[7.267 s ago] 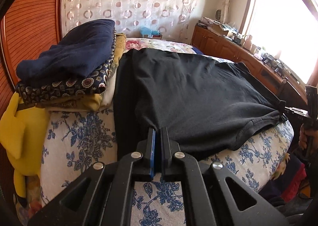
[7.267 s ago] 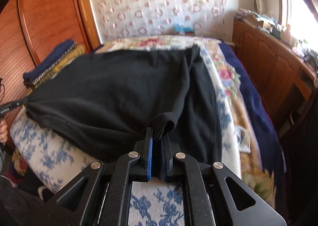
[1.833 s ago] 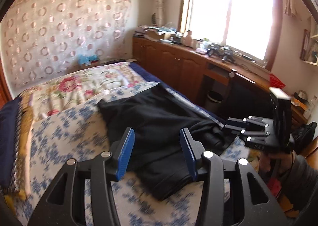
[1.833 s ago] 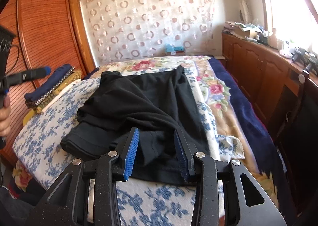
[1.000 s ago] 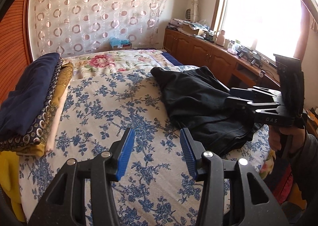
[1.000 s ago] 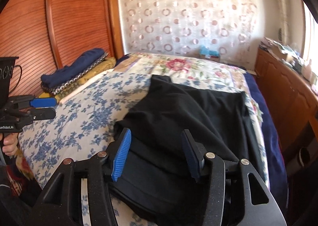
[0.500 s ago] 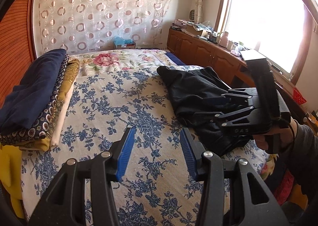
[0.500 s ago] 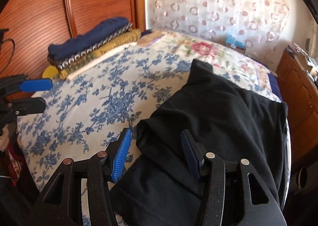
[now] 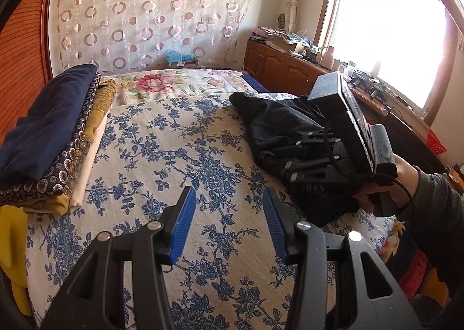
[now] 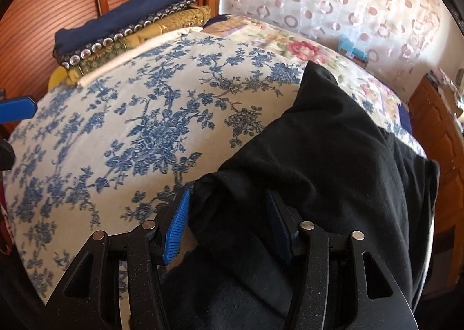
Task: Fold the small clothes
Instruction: 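Withdraw the left tool while the right tool moves over the folded shirt, then close the right tool on the folded black shirt's edge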
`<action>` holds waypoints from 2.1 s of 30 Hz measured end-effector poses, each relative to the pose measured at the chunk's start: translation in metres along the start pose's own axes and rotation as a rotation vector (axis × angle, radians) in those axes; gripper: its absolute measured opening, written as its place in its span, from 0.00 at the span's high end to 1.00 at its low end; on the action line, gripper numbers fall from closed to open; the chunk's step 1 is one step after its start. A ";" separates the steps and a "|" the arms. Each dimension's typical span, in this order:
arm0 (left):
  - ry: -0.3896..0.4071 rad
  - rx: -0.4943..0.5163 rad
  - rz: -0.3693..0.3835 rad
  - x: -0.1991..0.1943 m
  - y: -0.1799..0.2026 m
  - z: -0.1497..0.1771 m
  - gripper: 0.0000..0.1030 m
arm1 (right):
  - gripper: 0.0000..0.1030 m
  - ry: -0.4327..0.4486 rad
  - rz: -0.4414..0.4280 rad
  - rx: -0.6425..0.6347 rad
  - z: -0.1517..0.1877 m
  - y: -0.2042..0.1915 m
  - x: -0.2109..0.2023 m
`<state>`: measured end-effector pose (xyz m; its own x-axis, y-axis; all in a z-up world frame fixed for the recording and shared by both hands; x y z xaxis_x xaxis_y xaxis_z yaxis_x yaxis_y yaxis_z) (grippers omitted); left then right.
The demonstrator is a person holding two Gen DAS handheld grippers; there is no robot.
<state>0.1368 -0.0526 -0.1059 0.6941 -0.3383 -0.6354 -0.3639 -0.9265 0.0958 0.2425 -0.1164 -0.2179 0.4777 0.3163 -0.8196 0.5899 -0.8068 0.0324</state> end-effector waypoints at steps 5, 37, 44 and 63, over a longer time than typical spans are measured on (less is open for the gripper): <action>-0.005 0.000 0.006 0.003 0.001 0.002 0.55 | 0.95 0.056 -0.016 0.012 -0.007 0.008 -0.016; -0.053 0.049 0.069 0.038 0.042 0.003 0.55 | 0.73 0.078 0.469 0.383 -0.027 0.296 -0.048; -0.059 0.056 0.092 0.043 0.055 0.005 0.55 | 0.69 0.132 0.391 0.365 0.014 0.268 -0.086; -0.108 0.132 0.153 0.066 0.108 0.003 0.55 | 0.63 0.113 0.164 0.465 0.156 0.176 -0.123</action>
<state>0.1410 -0.1740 -0.1399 0.5570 -0.4471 -0.6999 -0.5427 -0.8338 0.1007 0.1857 -0.3752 -0.2007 0.6224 0.1981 -0.7572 0.1614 -0.9791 -0.1235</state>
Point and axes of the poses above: each gripper's, at about its wrist camera, not at the fingertips, and x roughly the way its jaws point, y to its right, z to its underside, the point moved 8 cm from there along x, roughly the way its jaws point, and after that the axes turned 7 degrees about x, right-handed, at the moved point
